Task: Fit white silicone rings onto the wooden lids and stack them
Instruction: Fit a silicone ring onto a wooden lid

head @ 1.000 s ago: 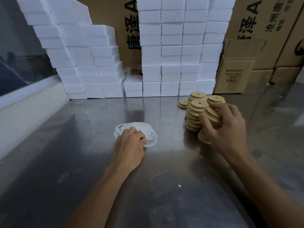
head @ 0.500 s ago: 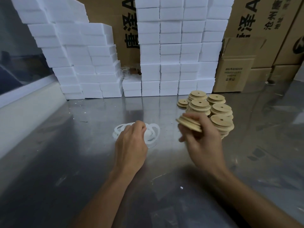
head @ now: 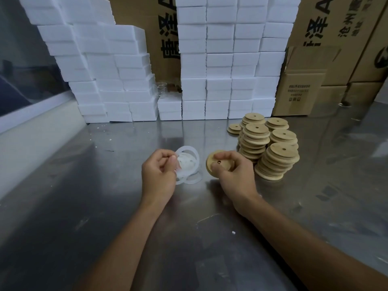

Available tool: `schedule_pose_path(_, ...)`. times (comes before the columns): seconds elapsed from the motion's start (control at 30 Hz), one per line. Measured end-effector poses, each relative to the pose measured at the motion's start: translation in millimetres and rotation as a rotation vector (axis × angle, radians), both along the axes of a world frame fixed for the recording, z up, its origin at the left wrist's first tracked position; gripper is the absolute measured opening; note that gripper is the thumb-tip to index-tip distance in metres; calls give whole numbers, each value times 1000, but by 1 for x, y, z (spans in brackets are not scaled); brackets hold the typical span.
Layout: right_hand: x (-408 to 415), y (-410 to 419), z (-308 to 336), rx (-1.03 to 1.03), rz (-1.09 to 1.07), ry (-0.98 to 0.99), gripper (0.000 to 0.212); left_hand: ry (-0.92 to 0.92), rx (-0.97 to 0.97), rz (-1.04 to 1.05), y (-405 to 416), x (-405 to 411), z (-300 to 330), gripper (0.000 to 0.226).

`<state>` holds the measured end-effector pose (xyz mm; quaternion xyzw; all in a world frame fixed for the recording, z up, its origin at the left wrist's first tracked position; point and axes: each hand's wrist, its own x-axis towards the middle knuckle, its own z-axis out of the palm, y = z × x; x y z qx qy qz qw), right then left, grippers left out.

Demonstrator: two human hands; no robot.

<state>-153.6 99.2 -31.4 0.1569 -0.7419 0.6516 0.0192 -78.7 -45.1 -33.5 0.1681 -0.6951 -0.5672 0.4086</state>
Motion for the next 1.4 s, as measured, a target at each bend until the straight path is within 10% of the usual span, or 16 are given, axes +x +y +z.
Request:
schedule_pose_path(0.27, -3, 3, 4, -224, 238, -44, 21, -62, -36, -170, 17, -4, 3, 21)
schedule_pose_path(1.4, 0, -3, -1, 23, 70, 211, 13, -78, 257, -49, 17, -13, -6, 17)
